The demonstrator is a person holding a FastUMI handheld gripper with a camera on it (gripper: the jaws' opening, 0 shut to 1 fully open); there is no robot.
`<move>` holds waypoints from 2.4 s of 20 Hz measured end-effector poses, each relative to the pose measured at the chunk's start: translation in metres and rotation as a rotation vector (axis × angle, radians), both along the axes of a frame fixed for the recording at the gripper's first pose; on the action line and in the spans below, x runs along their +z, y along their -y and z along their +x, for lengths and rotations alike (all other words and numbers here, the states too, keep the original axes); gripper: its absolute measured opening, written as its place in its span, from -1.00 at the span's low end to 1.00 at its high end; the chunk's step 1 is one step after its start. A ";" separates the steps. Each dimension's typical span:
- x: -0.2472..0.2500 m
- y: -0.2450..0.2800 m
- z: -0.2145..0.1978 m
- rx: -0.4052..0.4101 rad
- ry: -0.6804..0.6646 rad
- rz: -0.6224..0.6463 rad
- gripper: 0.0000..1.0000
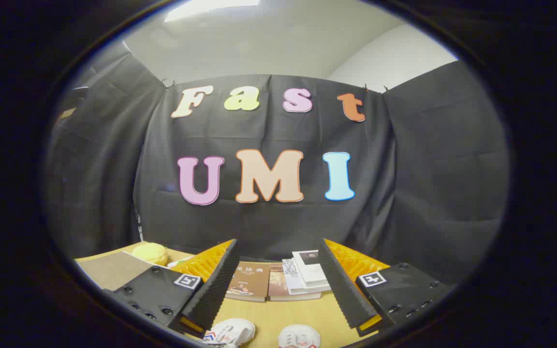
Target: Open the storage box then place both shoes into the box .Put the left shoe in first, then the right shoe, with the right side of both shoes facing outward in a uniform manner.
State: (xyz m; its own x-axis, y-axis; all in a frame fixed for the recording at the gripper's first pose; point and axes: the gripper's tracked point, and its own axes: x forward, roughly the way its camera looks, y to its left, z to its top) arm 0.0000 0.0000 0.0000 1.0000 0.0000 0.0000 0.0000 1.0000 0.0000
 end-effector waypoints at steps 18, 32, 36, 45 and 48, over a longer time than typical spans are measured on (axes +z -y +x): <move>0.009 -0.008 -0.005 0.004 0.030 -0.018 1.00; 0.010 -0.018 -0.009 0.029 0.027 -0.027 1.00; 0.011 -0.022 -0.011 0.035 0.028 -0.014 1.00; -0.023 -0.063 -0.021 0.135 -0.090 0.170 1.00; -0.048 -0.084 -0.027 0.181 -0.186 0.288 1.00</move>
State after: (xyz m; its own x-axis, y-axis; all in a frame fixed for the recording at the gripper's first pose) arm -0.0274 0.0841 -0.0482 0.9667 0.2030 -0.1555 -0.1502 0.9429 0.2972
